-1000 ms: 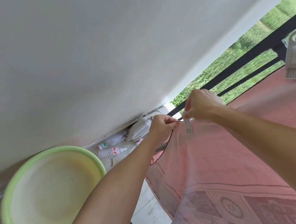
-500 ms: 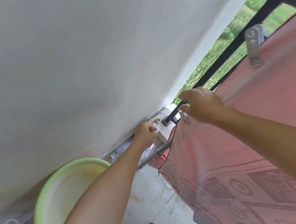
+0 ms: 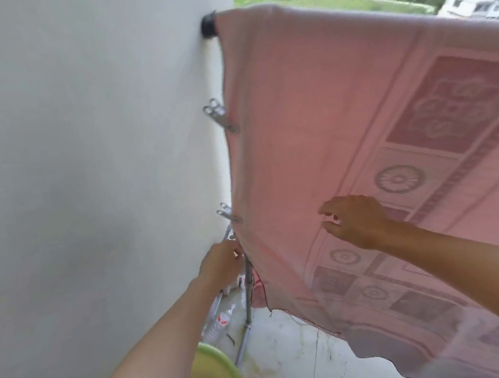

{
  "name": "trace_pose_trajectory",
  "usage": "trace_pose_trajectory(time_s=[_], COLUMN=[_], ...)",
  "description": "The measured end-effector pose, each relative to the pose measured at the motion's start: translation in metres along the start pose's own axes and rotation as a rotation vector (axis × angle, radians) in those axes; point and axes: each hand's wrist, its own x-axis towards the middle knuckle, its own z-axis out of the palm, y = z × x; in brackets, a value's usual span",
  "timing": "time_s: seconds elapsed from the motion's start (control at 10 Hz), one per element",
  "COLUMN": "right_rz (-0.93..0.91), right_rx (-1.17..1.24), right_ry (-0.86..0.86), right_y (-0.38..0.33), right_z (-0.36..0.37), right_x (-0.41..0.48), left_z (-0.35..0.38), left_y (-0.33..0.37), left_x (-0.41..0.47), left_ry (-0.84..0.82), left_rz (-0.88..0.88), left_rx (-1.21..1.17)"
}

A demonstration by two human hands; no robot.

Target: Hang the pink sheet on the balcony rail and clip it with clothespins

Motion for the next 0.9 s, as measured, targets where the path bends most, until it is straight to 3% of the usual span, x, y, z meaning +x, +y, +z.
trace_pose_trajectory(time_s=[0.3, 0.6, 0.8, 0.9], right_rz=[0.201, 0.295, 0.237, 0.114], right_rx=[0.088, 0.155, 0.26, 0.359], right_ry=[0.181, 0.402, 0.812, 1.077], right_y=[0.111, 0.175, 0.173, 0.155], right_z=[-0.027, -0.066, -0.147, -0.202], right_x=[-0.114, -0.188, -0.244, -0.279], left_z=[-0.011, -0.054, -0.099, -0.108], left_y=[0.159, 0.299, 0.379, 0.404], left_x=[-0.023, -0.062, -0.08, -0.074], left_ry=[0.136, 0.422, 0.816, 0.836], left_rz=[0.33, 0.585, 0.865, 0.831], left_rx=[0.163, 0.226, 0.107, 0.143])
